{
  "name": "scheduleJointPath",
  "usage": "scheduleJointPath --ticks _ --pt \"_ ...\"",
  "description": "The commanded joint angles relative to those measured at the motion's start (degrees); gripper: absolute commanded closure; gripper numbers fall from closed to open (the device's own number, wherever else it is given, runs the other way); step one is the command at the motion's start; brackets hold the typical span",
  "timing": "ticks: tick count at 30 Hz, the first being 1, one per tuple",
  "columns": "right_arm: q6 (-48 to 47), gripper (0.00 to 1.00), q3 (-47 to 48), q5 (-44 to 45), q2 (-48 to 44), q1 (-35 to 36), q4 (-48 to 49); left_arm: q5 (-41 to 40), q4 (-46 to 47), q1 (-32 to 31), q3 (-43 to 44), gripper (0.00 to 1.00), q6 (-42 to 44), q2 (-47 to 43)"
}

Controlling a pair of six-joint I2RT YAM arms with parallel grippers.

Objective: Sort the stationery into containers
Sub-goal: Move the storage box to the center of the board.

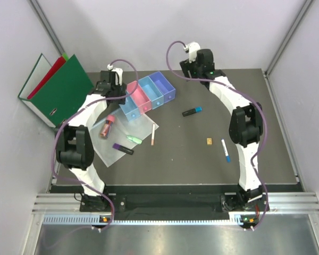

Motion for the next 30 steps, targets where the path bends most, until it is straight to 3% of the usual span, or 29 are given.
scheduleJointPath --ticks 1,8,15,30 --pt "1.02 0.21 1.82 -1.41 1.82 3.10 8.04 -2.88 3.90 -0.20 4.53 0.31 -1.84 3.41" --pt "0.75 0.21 -0.82 -4.31 4.28 6.79 13.05 -5.87 4.51 -0.20 4.80 0.29 -2.72 6.06" --pt "1.81 0.26 3.48 -4.57 9.82 7.67 13.49 -7.80 4.69 -0.29 4.53 0.30 -2.98 8.51" --pt "2.86 0.30 4.19 -5.19 14.48 7.85 13.32 -5.61 4.87 -0.20 4.01 0.32 -2.98 9.75"
